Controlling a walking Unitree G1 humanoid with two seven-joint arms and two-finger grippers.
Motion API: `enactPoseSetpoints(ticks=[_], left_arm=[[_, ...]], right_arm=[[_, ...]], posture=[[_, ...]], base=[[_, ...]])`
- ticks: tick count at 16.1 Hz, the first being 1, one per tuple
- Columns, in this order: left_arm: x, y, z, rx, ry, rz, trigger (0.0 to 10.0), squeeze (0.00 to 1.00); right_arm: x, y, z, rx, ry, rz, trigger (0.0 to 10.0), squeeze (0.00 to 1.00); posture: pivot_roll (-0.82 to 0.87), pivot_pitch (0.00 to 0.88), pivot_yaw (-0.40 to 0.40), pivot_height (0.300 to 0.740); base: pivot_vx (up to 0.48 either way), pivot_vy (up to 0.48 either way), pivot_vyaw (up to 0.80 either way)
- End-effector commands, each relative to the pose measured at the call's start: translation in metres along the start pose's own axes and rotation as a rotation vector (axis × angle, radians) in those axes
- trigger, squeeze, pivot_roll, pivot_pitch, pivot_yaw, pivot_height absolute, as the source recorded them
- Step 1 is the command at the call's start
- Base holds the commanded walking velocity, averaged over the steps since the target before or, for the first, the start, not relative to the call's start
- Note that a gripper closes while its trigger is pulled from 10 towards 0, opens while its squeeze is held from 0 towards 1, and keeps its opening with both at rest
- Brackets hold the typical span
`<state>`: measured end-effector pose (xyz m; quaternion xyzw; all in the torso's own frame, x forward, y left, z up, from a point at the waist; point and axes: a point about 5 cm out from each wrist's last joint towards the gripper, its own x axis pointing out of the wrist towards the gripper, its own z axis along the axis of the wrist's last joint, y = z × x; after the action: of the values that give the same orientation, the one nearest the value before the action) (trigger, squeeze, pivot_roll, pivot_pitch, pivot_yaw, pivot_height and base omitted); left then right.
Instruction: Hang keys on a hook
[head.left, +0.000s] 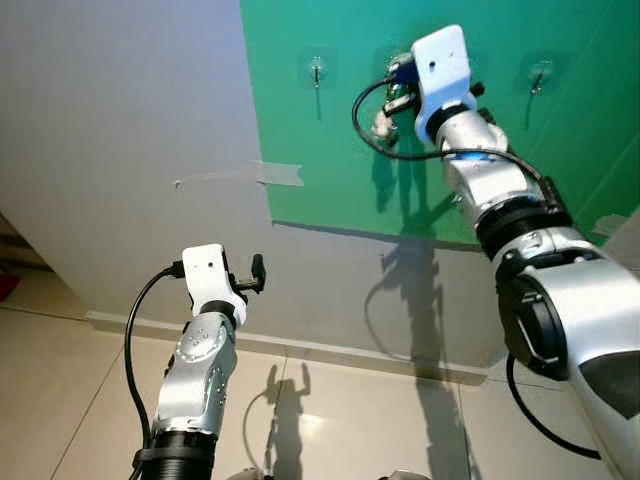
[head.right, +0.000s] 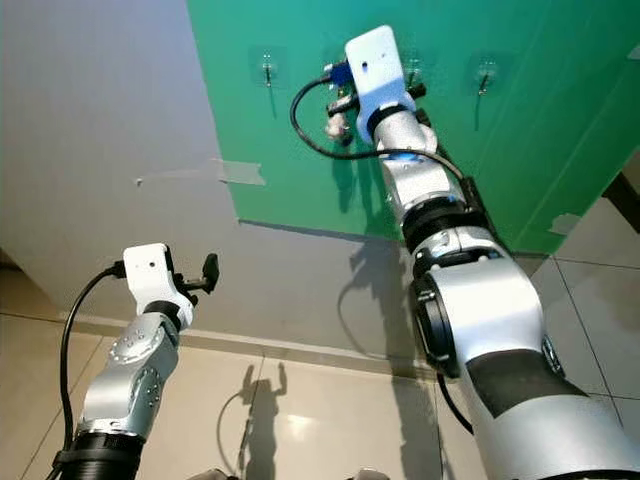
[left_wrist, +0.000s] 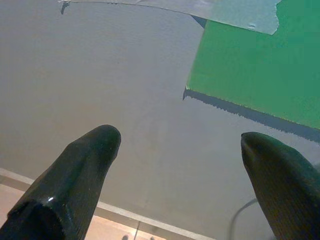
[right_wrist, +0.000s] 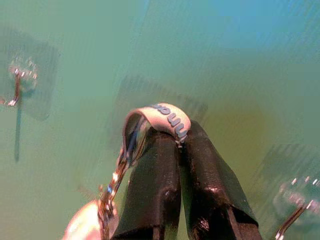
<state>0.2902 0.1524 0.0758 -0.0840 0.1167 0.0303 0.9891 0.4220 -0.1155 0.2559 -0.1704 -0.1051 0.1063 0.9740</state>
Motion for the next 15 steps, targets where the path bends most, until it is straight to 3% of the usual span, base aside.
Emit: enactPoseSetpoints(ticks=[1, 15], left_arm=[[-0.002, 0.001, 0.001, 0.003, 0.0, 0.012, 10.0, 0.0], [-0.002, 0.001, 0.002, 0.003, 0.001, 0.011, 10.0, 0.0]], right_arm=[[-0.001, 0.001, -0.005, 0.01, 0.027, 0.006, 10.0, 0.0], [0.005, -0.007, 0.037, -0.007, -0.165, 0.049, 10.0, 0.0]], posture=[[-0.1, 0.0, -0.002, 0.74], [-0.1, 0.0, -0.002, 0.74]], base=[[0.0, 0.0, 0.0], [0.0, 0.0, 0.0]])
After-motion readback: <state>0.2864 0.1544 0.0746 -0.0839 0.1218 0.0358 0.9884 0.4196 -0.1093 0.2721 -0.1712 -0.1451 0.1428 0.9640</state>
